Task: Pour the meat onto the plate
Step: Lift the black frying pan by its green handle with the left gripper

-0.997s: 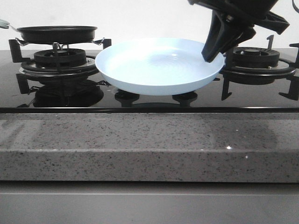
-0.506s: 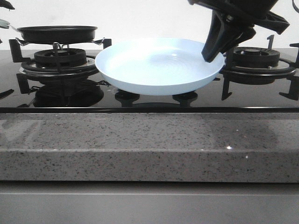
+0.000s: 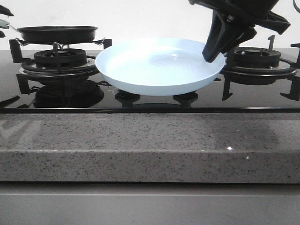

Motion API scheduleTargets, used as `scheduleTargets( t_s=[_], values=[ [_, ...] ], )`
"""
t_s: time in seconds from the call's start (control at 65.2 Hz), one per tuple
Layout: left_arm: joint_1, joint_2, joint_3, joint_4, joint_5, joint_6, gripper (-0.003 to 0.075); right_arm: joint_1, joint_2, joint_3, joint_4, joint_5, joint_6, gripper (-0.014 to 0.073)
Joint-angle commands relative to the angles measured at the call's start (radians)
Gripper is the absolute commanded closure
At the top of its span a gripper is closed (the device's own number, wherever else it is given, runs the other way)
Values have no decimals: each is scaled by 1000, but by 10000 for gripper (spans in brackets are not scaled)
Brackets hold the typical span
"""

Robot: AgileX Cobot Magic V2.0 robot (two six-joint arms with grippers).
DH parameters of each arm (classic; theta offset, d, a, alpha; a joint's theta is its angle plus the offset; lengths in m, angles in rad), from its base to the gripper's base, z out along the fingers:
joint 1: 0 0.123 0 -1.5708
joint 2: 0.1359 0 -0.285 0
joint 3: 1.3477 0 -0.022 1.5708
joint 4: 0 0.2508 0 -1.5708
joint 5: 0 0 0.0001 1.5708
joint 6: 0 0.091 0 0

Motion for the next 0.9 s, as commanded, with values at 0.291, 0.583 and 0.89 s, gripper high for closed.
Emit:
scheduleTargets(
  t_s=[0.291,0.583,0.89],
  values=[
    [5,-51,-36,-84,65,1,741,-3,-42,-27,19,-33,-14,662],
    [8,-86,-36,-165,121,1,741,-3,-42,-27,19,-33,-14,662],
    [6,-260,-27,-152,117,27,741,-3,-42,-27,19,-33,-14,662]
  ],
)
